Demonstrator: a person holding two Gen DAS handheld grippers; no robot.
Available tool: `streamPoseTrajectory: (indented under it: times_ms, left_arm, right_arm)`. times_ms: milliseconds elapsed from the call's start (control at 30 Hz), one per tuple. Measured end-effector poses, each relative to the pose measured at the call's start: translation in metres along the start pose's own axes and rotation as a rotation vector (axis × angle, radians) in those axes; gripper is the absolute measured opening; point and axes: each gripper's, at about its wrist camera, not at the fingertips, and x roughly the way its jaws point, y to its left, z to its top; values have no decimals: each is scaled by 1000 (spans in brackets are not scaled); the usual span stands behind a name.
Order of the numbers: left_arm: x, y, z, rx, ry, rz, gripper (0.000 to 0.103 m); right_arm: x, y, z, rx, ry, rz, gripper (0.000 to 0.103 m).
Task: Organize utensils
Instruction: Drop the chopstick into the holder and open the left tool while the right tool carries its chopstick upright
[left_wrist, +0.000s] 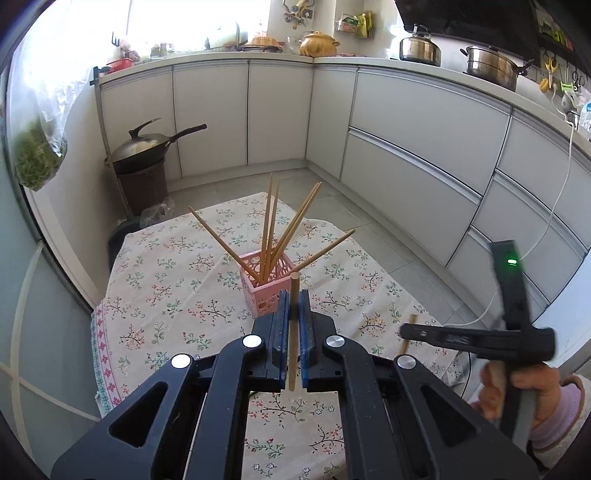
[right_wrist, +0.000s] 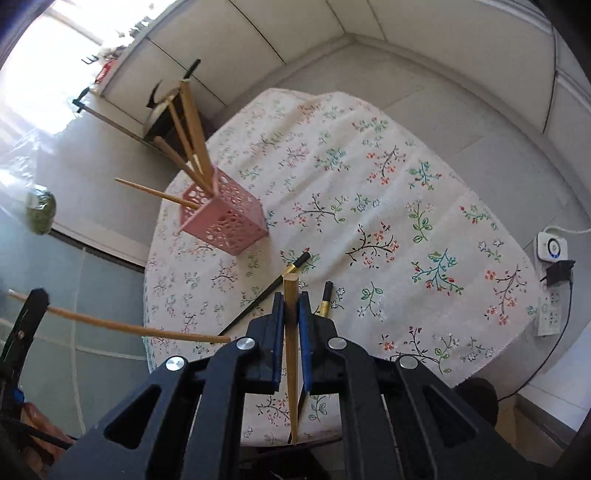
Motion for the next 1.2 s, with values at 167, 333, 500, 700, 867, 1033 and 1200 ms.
streamPoseTrajectory:
  times_ms: [167, 333, 500, 700, 867, 1033, 1200]
  left_arm:
    - [-4, 2, 1, -21, -15, 23, 4]
    - [-8, 9, 5, -50, -35, 48, 4]
    - [-11, 13, 12, -75, -57, 60, 4]
    - [-24, 27, 36, -125, -120, 63, 4]
    - [-29, 37, 60, -157, -171, 74, 4]
    - [-27, 46, 83, -202, -215, 70, 4]
    - [-10, 51, 101, -246, -231, 69, 4]
  right_arm:
    - [-36, 12, -17, -49, -59, 52, 8]
    - [-65, 26, -19, -91, -104, 93, 8]
    - [-91, 39, -13, -105, -140, 130, 8]
    - [-120, 54, 6, -111, -198, 175, 8]
    - [-141, 62, 23, -119, -245, 202, 8]
    - [-145, 60, 35, -111, -257, 207, 8]
    - [-137, 56, 48, -97, -238, 201, 8]
